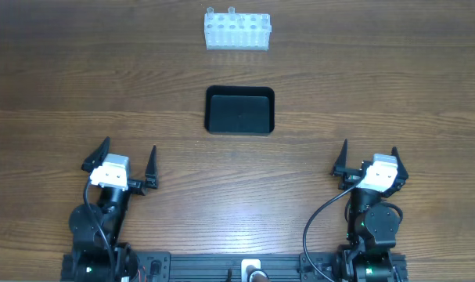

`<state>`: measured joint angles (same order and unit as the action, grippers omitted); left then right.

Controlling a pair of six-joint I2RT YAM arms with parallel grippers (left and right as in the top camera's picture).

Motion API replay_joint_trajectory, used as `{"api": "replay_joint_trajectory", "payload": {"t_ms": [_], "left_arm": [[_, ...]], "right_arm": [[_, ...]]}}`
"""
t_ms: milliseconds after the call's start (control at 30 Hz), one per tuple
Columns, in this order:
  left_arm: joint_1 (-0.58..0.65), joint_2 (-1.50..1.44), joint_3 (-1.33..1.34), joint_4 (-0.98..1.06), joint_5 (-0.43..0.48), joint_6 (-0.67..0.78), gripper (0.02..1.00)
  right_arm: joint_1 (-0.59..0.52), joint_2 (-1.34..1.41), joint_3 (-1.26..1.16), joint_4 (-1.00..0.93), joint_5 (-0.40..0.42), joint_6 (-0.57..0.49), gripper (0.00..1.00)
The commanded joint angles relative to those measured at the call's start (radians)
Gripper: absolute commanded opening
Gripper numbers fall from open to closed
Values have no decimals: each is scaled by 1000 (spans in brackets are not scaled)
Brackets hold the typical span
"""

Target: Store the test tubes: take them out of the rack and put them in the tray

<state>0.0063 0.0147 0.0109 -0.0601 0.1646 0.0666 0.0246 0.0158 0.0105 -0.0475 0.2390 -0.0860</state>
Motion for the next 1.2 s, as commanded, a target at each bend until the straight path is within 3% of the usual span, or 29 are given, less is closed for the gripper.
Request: {"api": "replay_joint_trajectory", "payload": {"t_ms": [33, 533, 667, 867, 1200], "left_arm": [[5, -8, -5, -2, -9, -8, 1000], [2, -7, -5, 11, -8, -8, 1000], [2, 50, -2, 169, -9, -17, 998], [2, 320, 142, 348, -7, -62, 998], [-43, 991, 660, 360, 5, -79, 998]], "right_arm": [[-6, -5, -5, -1, 16, 0, 993], [-6, -5, -5, -1, 16, 0, 993], [-6, -5, -5, -1, 17, -1, 991], [-6, -5, -5, -1, 16, -1, 993], [-6, -5, -5, -1, 16, -1, 991]]}}
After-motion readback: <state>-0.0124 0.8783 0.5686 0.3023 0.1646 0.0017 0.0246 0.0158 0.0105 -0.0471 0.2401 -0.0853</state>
